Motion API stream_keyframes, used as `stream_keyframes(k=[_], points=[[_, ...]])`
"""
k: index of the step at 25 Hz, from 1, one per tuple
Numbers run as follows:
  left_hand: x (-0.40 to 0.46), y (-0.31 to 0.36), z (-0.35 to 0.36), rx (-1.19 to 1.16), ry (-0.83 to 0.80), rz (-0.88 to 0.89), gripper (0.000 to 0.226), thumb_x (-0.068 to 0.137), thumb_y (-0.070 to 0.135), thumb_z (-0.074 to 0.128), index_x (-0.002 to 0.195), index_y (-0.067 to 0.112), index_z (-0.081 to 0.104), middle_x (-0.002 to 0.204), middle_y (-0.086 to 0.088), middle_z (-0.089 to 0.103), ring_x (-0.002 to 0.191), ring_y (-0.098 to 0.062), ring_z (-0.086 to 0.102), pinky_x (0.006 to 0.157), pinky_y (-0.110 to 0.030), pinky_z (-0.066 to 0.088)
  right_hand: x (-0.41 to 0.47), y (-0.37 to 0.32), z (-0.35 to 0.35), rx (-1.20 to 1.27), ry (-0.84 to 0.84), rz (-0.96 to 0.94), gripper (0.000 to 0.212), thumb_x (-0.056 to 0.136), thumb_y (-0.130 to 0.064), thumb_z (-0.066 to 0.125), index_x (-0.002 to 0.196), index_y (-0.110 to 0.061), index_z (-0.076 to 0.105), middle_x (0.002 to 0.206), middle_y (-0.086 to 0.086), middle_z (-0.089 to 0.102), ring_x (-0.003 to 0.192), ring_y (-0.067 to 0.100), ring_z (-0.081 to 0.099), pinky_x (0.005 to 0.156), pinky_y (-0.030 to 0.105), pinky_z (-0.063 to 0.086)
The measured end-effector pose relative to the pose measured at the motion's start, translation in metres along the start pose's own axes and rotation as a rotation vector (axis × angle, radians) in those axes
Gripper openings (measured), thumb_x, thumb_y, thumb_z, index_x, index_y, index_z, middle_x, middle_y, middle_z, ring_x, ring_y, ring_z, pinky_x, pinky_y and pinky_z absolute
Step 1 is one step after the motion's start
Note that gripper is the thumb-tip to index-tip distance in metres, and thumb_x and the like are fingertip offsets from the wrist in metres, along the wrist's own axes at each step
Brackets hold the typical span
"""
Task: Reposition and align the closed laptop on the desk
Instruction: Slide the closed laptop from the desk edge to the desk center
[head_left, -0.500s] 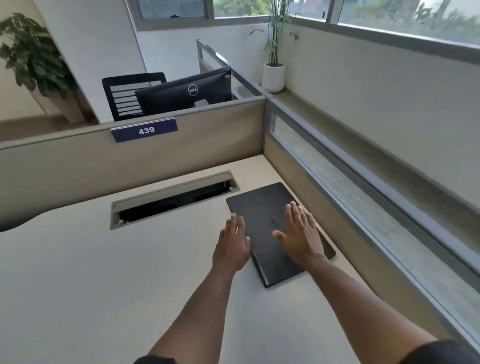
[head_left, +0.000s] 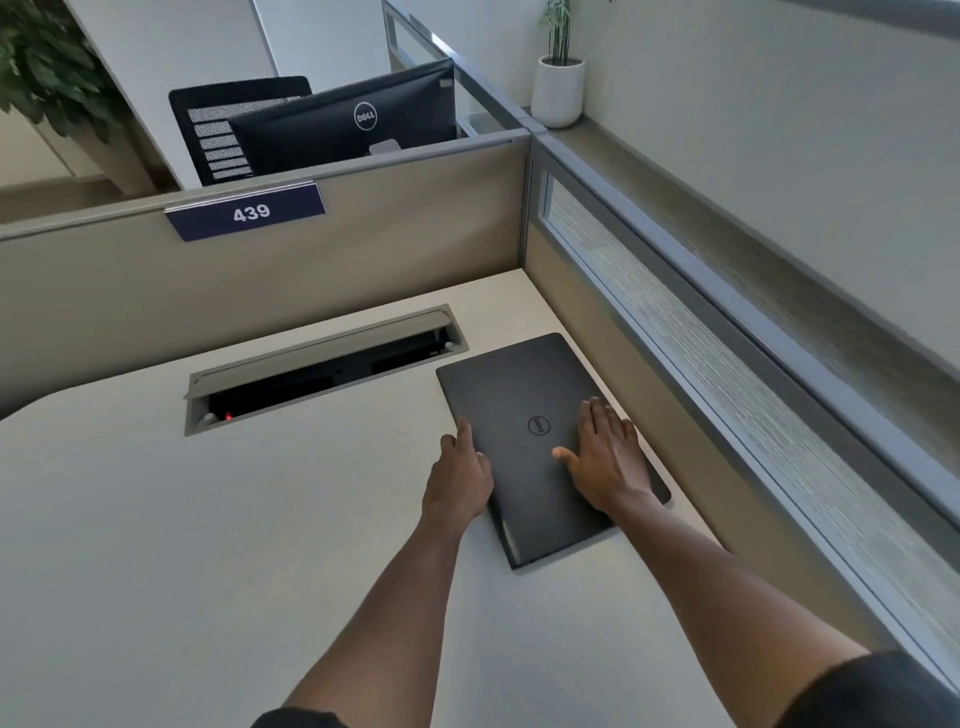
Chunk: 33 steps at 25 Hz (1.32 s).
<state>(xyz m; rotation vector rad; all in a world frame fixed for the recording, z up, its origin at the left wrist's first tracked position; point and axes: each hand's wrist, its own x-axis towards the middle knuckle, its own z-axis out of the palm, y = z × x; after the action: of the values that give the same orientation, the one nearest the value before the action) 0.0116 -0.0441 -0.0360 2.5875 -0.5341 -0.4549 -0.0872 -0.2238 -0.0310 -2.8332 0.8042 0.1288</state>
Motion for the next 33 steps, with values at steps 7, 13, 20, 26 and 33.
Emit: stream_keyframes(k=[7,13,20,26,33], points=[[0.019,-0.001,0.012,-0.234,0.001,-0.226,0.037,0.096,0.028,0.044,0.124,0.006,0.053,0.123,-0.017,0.056,0.107,-0.039,0.060,0.089,-0.042,0.045,0.022,0.012,0.003,0.070,-0.014,0.130,0.077,0.095,-0.048,0.048,0.151,-0.001,0.024,0.157,0.018,0.029,0.141,0.034,0.033,0.115,0.045,0.030],[0.026,0.006,0.007,-0.448,0.002,-0.421,0.033,0.090,0.024,0.049,0.119,0.009,0.058,0.120,-0.012,0.063,0.105,-0.036,0.061,0.089,-0.040,0.052,0.042,0.015,0.002,0.229,-0.051,0.244,0.069,0.095,-0.039,0.055,0.145,0.000,0.030,0.149,0.020,0.039,0.135,0.039,0.039,0.111,0.048,0.036],[0.038,0.025,0.007,-0.684,-0.034,-0.704,0.041,0.083,0.015,0.049,0.119,-0.002,0.058,0.127,-0.018,0.056,0.112,-0.037,0.061,0.092,-0.042,0.053,0.068,0.022,0.001,0.304,-0.098,0.356,0.073,0.087,-0.039,0.069,0.140,0.000,0.039,0.142,0.020,0.044,0.130,0.039,0.042,0.109,0.046,0.039],[0.042,0.027,0.000,-0.842,-0.052,-0.767,0.043,0.073,0.018,0.054,0.112,0.002,0.063,0.122,-0.016,0.063,0.108,-0.032,0.063,0.060,-0.029,0.042,0.082,0.033,0.002,0.326,-0.118,0.363,0.067,0.074,-0.038,0.083,0.123,-0.001,0.056,0.127,0.019,0.058,0.113,0.038,0.058,0.096,0.045,0.052],[0.040,0.027,-0.002,-0.879,-0.063,-0.759,0.042,0.069,0.023,0.058,0.108,0.006,0.063,0.121,-0.014,0.062,0.106,-0.030,0.061,0.061,-0.031,0.042,0.081,0.035,0.004,0.444,-0.094,0.368,0.067,0.067,-0.032,0.088,0.118,-0.001,0.059,0.121,0.019,0.063,0.109,0.037,0.062,0.093,0.043,0.054]])
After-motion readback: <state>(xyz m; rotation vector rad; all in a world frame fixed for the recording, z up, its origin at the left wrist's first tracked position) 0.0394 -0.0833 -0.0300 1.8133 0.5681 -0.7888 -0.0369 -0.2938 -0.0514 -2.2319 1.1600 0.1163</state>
